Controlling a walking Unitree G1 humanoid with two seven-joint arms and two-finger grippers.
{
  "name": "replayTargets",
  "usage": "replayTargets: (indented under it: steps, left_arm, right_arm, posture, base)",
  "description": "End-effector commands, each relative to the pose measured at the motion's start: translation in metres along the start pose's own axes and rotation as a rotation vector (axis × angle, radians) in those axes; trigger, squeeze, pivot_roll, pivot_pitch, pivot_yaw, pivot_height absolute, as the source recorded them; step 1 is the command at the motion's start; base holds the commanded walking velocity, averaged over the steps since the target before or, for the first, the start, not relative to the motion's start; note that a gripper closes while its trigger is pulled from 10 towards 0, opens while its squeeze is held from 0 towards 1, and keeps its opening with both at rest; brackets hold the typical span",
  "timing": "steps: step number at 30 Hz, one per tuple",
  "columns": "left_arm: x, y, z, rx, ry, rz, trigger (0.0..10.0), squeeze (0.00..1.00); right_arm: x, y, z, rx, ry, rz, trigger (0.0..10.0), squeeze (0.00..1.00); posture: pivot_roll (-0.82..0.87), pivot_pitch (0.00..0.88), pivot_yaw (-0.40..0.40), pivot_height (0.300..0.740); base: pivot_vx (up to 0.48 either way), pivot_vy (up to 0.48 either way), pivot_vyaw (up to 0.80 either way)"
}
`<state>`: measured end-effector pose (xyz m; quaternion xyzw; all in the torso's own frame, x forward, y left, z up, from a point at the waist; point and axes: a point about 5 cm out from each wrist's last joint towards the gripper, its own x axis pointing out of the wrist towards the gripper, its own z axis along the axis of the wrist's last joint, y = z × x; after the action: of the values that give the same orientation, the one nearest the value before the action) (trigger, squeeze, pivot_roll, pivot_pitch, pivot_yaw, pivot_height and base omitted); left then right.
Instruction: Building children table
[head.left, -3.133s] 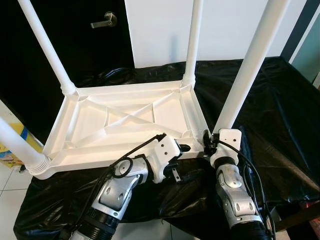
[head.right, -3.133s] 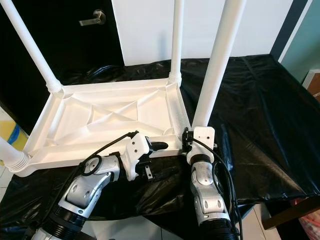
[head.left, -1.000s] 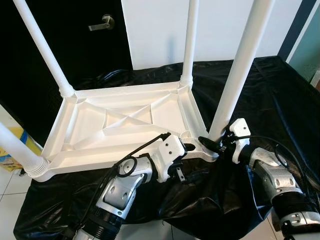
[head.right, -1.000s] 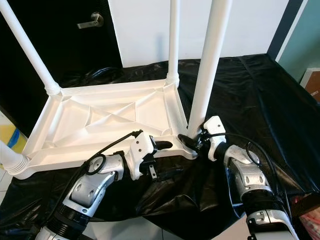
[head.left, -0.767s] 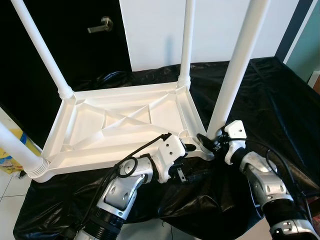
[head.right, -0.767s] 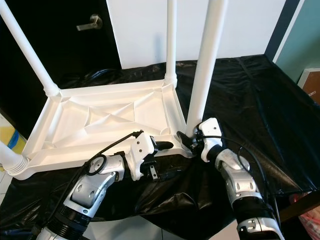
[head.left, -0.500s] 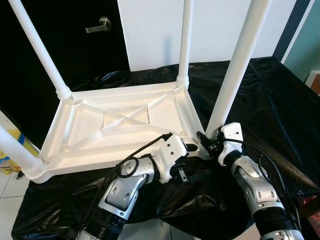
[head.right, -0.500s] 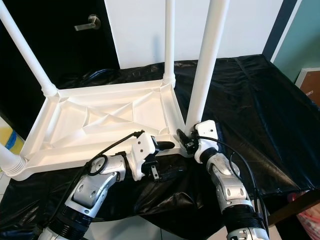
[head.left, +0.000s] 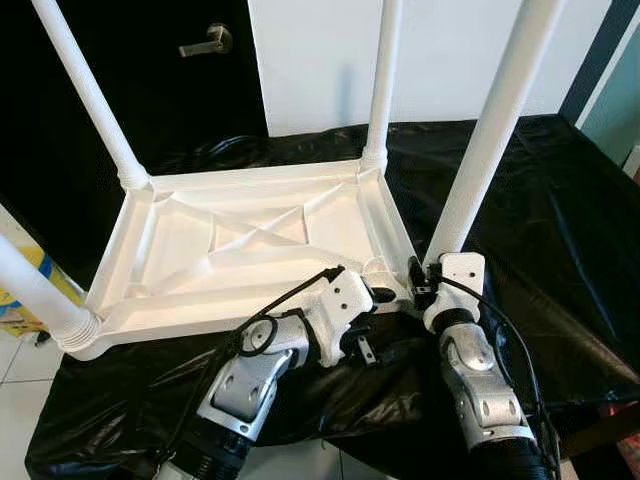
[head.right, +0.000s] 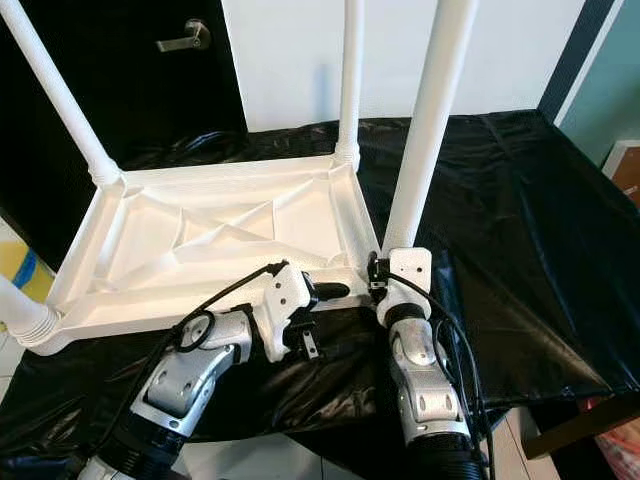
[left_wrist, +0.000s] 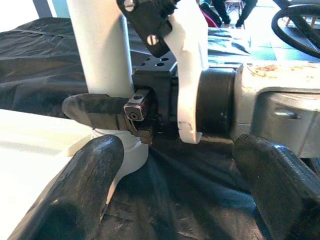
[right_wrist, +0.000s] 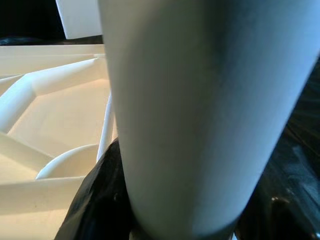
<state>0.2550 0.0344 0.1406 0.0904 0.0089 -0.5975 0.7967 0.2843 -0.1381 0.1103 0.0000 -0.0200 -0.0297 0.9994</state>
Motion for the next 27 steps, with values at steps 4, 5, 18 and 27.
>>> replayTargets:
  steps: [4,5,18,27]
  left_arm:
    - [0.001,0.006,-0.001,0.0,0.0,0.108,10.0,0.0]
    - [0.001,0.006,-0.001,0.0,0.0,0.108,10.0,0.0]
    - [0.003,0.006,-0.004,0.006,0.011,0.109,10.0,0.0]
    - [0.002,0.007,-0.003,0.01,0.012,0.114,10.0,0.0]
  right_arm:
    - [-0.005,-0.002,-0.012,-0.024,0.072,-0.04,10.0,0.0]
    - [-0.005,-0.002,-0.012,-0.024,0.072,-0.04,10.0,0.0]
    - [-0.005,0.0,-0.002,-0.015,0.014,-0.042,10.0,1.0]
    - [-0.008,-0.013,0.01,0.007,-0.062,0.042,10.0,1.0]
  posture:
    - [-0.13,0.0,-0.002,0.74]
    - [-0.13,0.0,-0.002,0.74]
    - [-0.14,0.0,-0.005,0.74]
    - [-0.13,0.0,-0.007,0.74]
  base:
    - [0.0,0.0,0.0]
    - [0.0,0.0,0.0]
    - [0.0,0.0,0.0]
    - [0.0,0.0,0.0]
